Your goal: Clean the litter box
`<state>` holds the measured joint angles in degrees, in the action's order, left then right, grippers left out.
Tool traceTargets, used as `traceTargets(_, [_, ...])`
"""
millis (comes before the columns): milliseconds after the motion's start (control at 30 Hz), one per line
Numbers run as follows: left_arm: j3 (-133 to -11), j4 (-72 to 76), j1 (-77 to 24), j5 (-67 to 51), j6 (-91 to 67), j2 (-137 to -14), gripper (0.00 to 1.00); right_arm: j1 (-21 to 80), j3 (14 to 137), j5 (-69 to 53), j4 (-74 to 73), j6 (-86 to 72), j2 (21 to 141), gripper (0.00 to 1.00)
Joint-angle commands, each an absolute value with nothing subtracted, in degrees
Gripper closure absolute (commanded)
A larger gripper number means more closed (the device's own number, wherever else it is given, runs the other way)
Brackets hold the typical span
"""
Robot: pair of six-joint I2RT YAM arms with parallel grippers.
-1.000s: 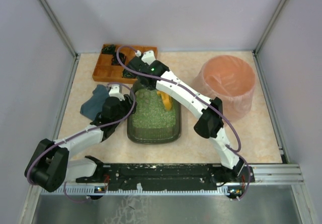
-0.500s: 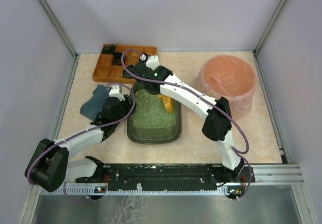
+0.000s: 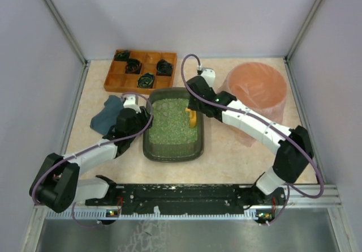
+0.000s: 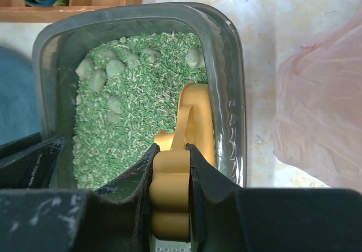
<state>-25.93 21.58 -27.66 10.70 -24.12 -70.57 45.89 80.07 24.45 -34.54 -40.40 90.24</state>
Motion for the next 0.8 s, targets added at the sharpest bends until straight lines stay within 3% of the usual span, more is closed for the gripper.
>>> traceTargets(0, [-28.6, 20.95, -28.04, 10.37, -24.44, -71.68, 0.56, 45.43, 73.49, 15.76, -27.04, -46.38, 86.51, 1.0])
traceTargets(767, [-31.82, 17.18, -28.06, 12.05, -25.39, -76.67, 0.59, 40.52, 62.71, 3.71, -16.14, -54.13, 83.17, 1.0])
